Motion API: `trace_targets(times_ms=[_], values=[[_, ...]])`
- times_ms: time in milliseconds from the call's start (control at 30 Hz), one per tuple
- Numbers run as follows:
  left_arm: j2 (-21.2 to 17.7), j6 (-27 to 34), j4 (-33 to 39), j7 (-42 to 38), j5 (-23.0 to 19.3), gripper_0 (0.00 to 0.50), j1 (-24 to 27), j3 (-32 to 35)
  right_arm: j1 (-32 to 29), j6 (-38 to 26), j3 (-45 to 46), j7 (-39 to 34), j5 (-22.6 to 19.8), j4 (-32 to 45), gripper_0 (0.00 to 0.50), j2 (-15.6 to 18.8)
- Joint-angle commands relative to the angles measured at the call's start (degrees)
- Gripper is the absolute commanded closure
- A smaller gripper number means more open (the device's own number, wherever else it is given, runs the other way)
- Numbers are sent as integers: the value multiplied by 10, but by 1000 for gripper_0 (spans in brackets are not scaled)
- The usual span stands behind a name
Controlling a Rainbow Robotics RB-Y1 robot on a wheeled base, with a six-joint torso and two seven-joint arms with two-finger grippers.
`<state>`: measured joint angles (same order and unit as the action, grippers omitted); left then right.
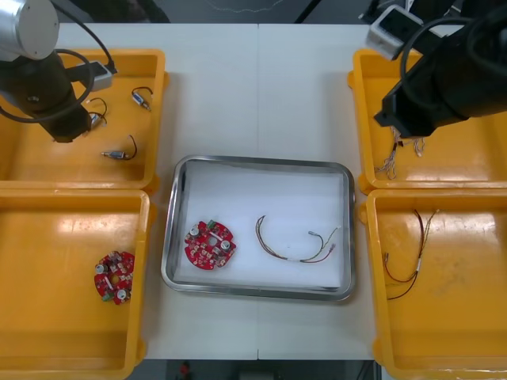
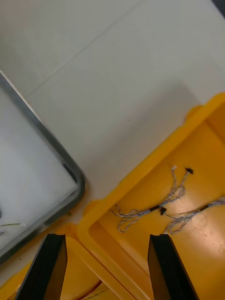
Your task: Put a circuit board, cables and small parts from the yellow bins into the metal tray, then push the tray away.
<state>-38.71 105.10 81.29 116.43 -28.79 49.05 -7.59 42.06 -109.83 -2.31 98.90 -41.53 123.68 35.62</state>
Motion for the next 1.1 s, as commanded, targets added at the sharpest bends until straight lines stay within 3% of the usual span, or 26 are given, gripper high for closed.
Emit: trace_targets(times_ms=[33,233,400,833,1100], values=[[28,38,61,-147,10,499,11,16,-1,-2,54,-26,11,-27,0,34],[64,49,143,-253,12,500,11,-21,7,-2,107,-32,46,-101,0,52],[92,49,186,-323,8,500,12,-53,48,-2,115,-42,88,-207,0,54],[145,49,219,-481,0,500,12,-142,143,-2,122,-77,182,-442,0,39],[155,49,211,-561,-3,500,-5,-201,179,35,129,-143,197,-528,0,21]])
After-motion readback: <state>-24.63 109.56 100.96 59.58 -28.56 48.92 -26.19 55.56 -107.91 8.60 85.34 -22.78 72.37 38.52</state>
